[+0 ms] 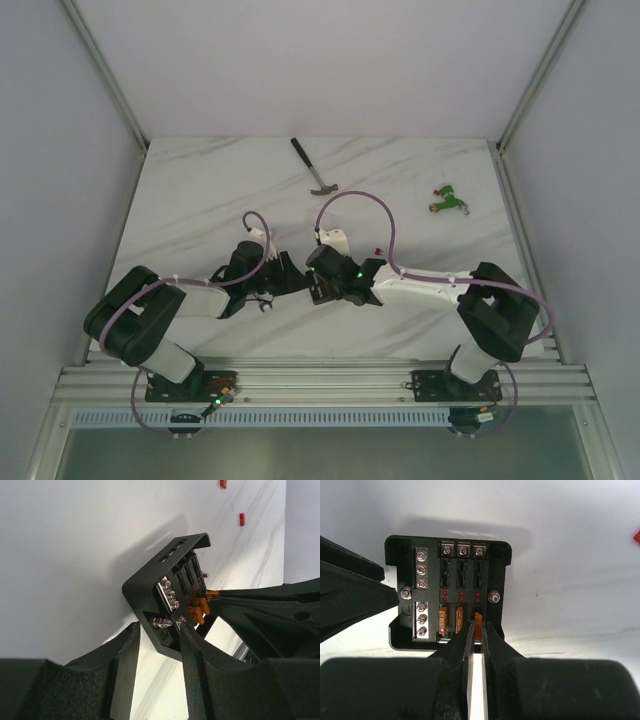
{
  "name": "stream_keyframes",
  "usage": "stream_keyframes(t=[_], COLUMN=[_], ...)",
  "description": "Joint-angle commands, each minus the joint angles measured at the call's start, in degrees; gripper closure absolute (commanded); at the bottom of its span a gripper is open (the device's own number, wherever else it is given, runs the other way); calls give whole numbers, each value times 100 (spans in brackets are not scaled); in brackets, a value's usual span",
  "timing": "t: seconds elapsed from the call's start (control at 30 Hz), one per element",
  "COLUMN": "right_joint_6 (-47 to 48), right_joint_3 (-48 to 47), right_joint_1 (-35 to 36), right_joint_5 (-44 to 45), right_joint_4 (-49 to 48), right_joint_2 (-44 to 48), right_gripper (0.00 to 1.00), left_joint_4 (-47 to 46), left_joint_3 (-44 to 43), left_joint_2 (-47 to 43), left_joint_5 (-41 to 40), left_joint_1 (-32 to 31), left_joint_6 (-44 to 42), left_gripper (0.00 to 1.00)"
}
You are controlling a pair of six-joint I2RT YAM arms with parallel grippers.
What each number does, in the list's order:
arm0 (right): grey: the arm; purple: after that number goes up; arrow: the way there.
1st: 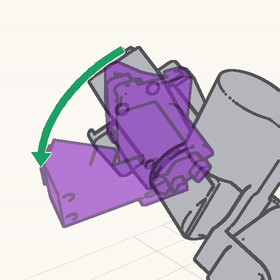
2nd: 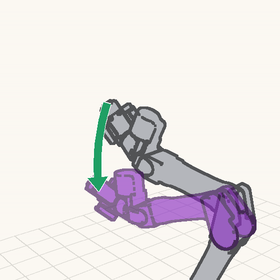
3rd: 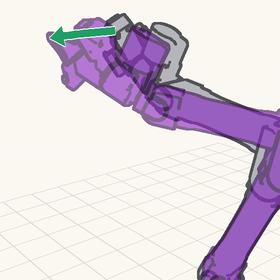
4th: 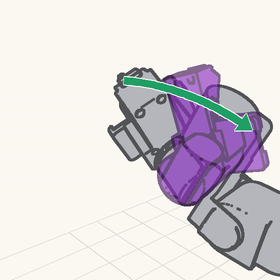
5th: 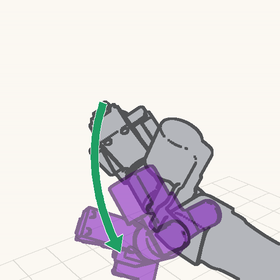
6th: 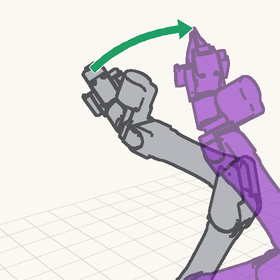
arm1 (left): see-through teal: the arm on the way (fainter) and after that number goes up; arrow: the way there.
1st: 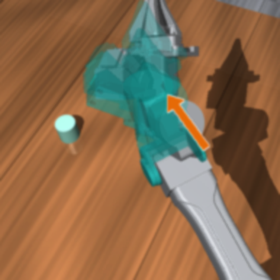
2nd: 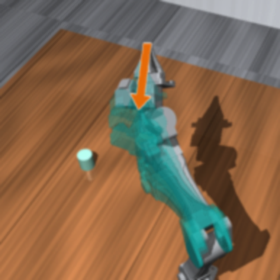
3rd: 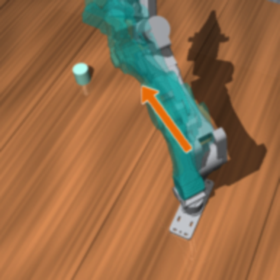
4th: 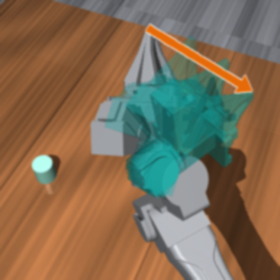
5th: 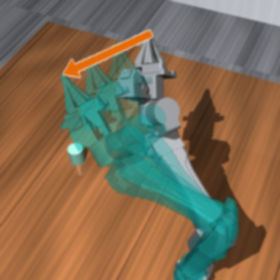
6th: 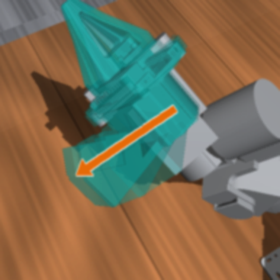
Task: Snap on the fuse box
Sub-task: Install the fuse at the fuse box base.
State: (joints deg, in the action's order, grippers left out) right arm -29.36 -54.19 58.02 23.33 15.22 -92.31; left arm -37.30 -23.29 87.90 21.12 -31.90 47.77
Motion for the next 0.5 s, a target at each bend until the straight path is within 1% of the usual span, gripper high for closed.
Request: stream_keyframes(t=[0.0, 0.07, 0.23, 0.47], right_joint_6=[-58, -68, -94, -96], right_joint_3=[42, 32, 57, 24], right_joint_1=[19, 21, 25, 23], right_joint_5=[-53, -89, -70, -90], right_joint_4=[-86, -101, -106, -87], right_joint_2=[-182, -211, -178, 12], right_gripper=[99, 97, 87, 75], left_joint_4=[-107, -101, -101, -100], left_joint_3=[-130, -124, -133, -128], left_joint_2=[65, 69, 70, 61], left_joint_5=[59, 63, 67, 67], left_joint_1=[-26, -26, -27, -29], left_joint_6=[25, 27, 22, 27], left_gripper=[53, 54, 53, 54])
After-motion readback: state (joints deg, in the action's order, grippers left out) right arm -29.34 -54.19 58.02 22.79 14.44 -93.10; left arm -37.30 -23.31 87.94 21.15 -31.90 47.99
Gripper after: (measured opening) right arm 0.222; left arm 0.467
